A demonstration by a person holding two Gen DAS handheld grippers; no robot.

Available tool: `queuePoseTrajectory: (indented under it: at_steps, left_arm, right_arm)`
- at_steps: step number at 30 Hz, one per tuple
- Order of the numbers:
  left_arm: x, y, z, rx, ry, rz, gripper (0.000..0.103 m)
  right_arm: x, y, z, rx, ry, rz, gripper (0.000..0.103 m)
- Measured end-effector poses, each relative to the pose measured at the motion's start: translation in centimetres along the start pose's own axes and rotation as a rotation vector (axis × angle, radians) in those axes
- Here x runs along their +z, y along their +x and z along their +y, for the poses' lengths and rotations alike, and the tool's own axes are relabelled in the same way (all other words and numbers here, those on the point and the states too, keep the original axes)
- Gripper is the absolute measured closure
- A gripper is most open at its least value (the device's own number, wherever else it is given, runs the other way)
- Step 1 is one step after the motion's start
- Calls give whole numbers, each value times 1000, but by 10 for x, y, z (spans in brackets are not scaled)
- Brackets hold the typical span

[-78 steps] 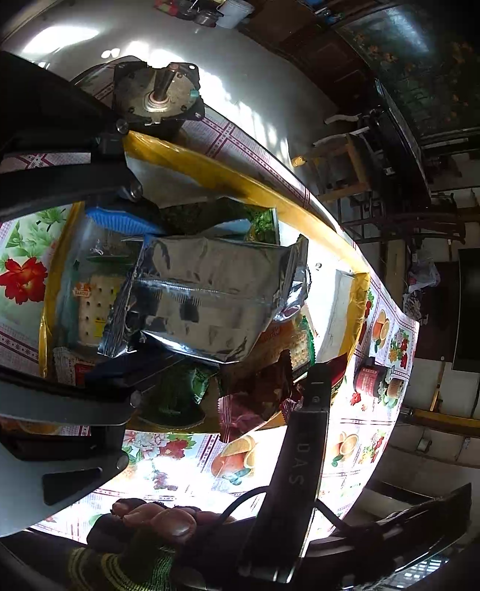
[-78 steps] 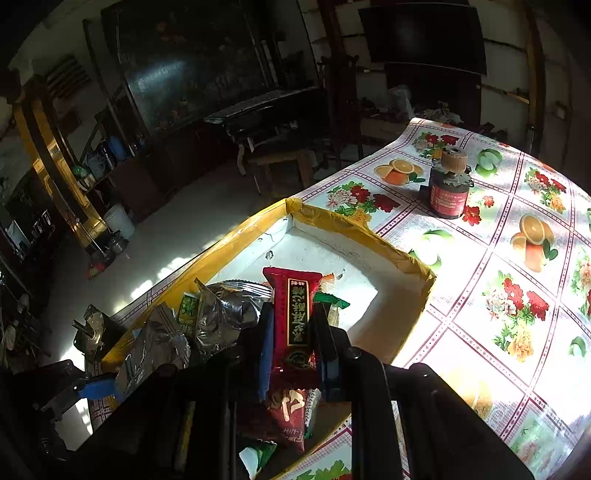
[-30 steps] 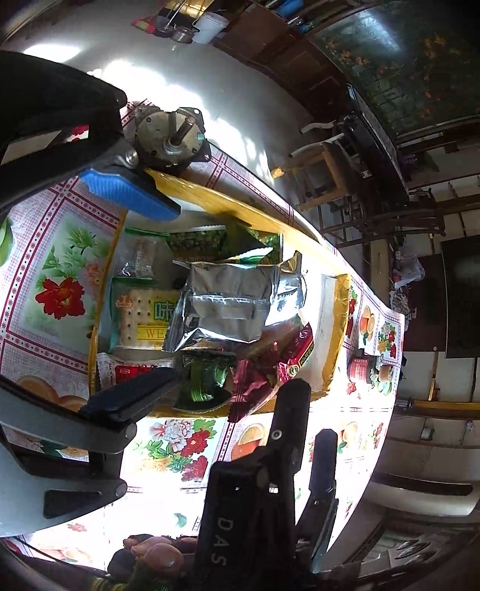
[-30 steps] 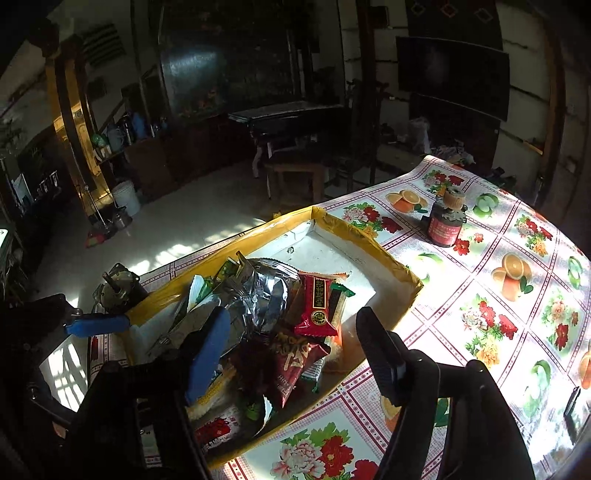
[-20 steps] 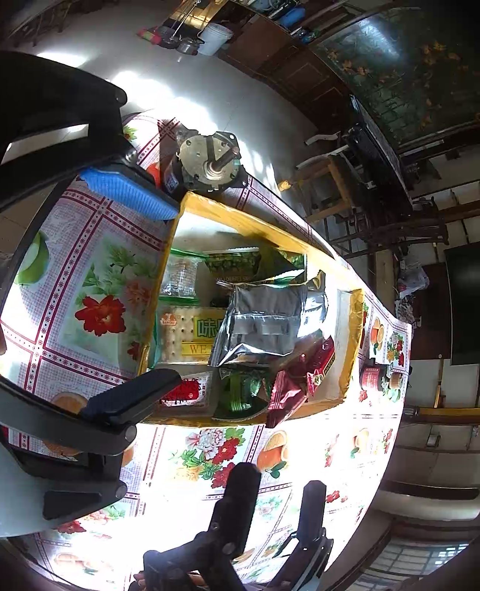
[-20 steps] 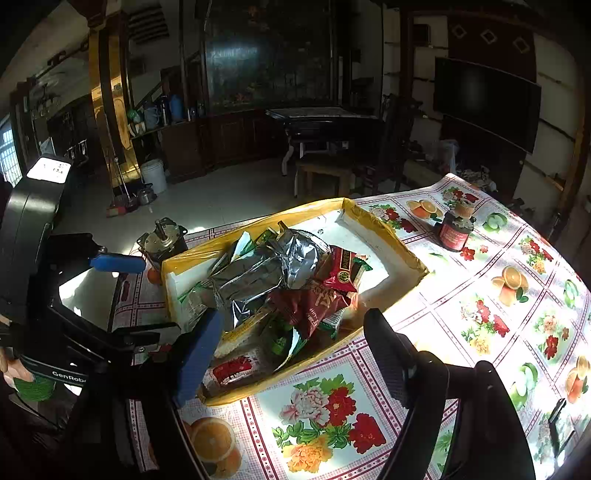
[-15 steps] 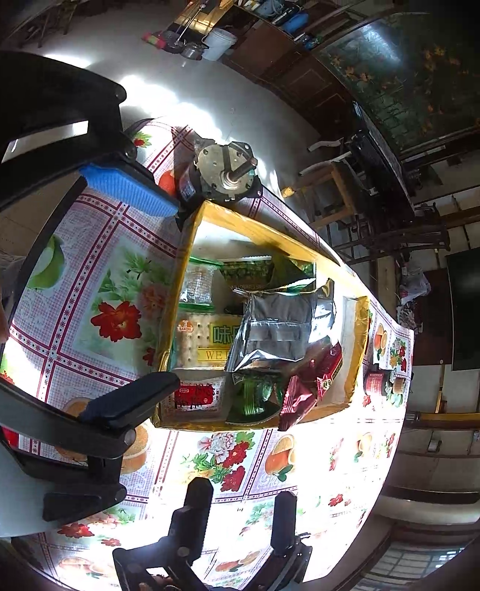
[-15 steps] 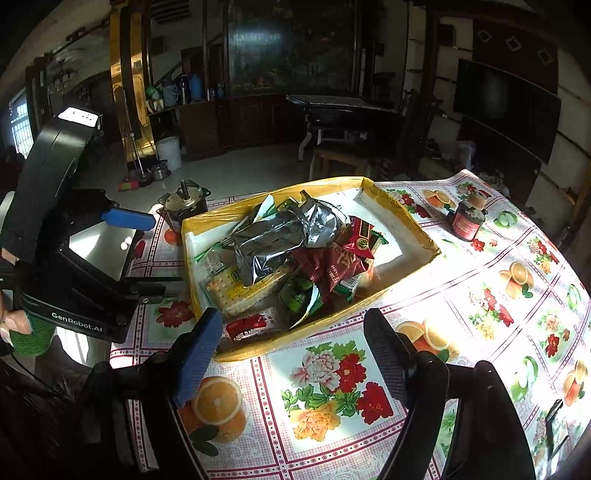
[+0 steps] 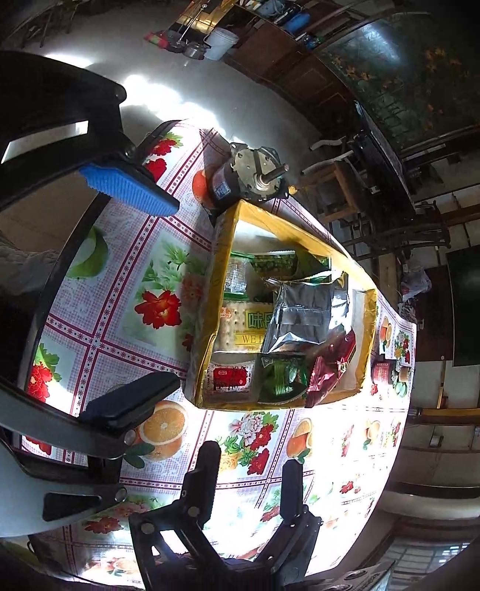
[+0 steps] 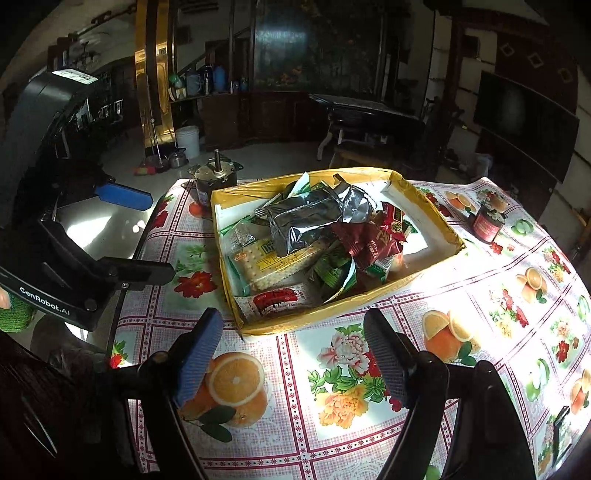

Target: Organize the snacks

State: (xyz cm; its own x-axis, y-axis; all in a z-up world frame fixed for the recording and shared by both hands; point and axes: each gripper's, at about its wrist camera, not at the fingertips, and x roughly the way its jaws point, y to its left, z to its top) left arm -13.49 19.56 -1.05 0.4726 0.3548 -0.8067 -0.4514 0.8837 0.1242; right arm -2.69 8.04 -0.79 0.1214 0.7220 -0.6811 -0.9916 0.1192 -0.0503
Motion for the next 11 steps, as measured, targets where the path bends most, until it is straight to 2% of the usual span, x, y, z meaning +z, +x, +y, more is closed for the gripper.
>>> queuePoseTrajectory:
  at_steps: [5,11]
  left_arm:
    - [0,-7,3,4,-9,-33,17]
    - [1,-9,1,1,-3,-34,17]
  right_arm:
    - [-2,0,-4,0,21,0,24]
    - [-3,-1,-4,6,37,-3,24]
